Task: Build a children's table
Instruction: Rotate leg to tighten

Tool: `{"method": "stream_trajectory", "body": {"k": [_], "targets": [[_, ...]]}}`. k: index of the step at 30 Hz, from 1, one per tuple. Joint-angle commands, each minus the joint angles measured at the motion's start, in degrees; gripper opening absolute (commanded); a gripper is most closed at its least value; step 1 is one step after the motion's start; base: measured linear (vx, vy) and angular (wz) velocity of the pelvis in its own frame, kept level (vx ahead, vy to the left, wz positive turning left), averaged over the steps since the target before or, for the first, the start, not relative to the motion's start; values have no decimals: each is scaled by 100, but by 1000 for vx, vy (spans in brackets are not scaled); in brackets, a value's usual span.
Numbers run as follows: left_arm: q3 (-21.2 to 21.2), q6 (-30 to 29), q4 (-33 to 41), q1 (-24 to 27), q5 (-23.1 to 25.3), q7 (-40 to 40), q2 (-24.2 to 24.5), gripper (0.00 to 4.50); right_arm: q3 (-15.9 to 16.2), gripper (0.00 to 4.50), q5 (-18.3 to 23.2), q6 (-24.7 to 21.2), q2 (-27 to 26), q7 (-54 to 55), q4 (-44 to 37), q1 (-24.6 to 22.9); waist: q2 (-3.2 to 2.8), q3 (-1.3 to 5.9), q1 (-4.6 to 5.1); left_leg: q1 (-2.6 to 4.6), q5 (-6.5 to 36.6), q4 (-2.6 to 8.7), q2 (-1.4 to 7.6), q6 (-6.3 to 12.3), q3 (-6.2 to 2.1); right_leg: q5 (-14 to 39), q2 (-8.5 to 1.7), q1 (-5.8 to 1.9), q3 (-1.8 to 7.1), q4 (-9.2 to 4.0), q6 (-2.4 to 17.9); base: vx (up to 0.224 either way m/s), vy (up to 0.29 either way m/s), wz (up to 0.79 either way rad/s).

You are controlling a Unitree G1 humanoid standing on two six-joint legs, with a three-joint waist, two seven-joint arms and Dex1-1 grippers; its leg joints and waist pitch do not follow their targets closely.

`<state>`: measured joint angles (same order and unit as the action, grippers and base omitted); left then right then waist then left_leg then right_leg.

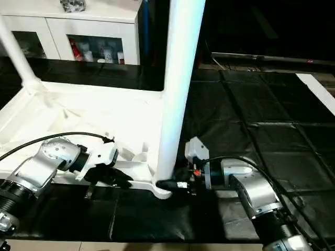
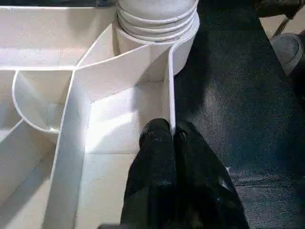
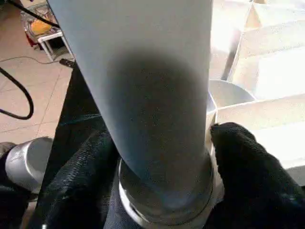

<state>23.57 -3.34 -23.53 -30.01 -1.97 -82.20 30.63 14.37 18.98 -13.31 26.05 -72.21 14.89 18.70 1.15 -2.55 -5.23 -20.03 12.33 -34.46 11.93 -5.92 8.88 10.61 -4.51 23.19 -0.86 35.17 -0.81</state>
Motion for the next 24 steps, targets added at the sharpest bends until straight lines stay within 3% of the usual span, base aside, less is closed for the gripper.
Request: {"method": "stream_trajectory", "body": {"k": [1,7,14,17,18,19,20,21,22,23,24], "targets": [[283,47,0,-19,165,-210,-4,0,5,279,70,-61,56,-190,46,155,-14,335,25,-1,784,444,47,195,102,601,-204,-292,100,-307,1498,0,0,0],[267,34,-66,-35,144,-219,-37,0,31,225,117,-114,30,-423,221,249,0,332,29,2,782,446,54,194,107,641,-203,-282,99,-314,1512,0,0,0],[168,-61,-161,-55,153,-3,-118,0,-9,212,193,-149,-64,-524,241,247,17,331,29,5,829,451,52,175,108,763,-206,-280,104,-328,1468,0,0,0],[-14,-542,-274,-156,109,464,-344,0,-170,212,115,104,-321,-16,327,175,19,323,39,14,908,455,56,136,124,881,-216,-251,115,-340,1470,0,0,0],[-166,-824,-314,-217,25,763,-512,0,-289,212,74,175,-529,402,399,148,-45,321,18,29,955,449,42,104,113,953,-212,-242,109,-353,1468,0,0,0],[-259,-989,-330,-251,-24,958,-622,0,-341,212,20,172,-644,687,442,140,-7,306,49,14,1093,467,30,39,113,1178,-209,-248,107,-383,1427,0,0,0],[-394,-1213,-323,-296,-99,1230,-772,0,-393,210,-105,167,-808,1143,505,147,-70,305,62,9,1144,485,27,-68,93,1373,-214,-254,107,-379,1341,0,0,0],[-459,-1315,-309,-317,-131,1374,-850,0,-409,208,-174,155,-886,1368,537,157,-21,301,87,4,1261,491,19,-109,88,1612,-212,-259,99,-417,1244,0,0,0],[-540,-1444,-310,-346,-159,1597,-977,0,-440,206,-252,160,-1013,1675,599,175,-14,305,99,-16,1242,501,12,-116,73,1665,-212,-282,96,-418,1201,0,0,0],[-632,-1609,-317,-375,-173,1886,-1146,0,-490,205,-344,133,-1200,2095,682,206,-44,307,133,-28,1194,504,12,-140,63,1626,-209,-280,97,-418,1155,0,0,0],[-691,-1717,-325,-396,-180,2076,-1258,0,-525,203,-399,105,-1325,2371,738,230,-13,308,193,-28,1165,500,6,-131,70,1533,-194,-266,98,-427,1156,0,0,0]]}}
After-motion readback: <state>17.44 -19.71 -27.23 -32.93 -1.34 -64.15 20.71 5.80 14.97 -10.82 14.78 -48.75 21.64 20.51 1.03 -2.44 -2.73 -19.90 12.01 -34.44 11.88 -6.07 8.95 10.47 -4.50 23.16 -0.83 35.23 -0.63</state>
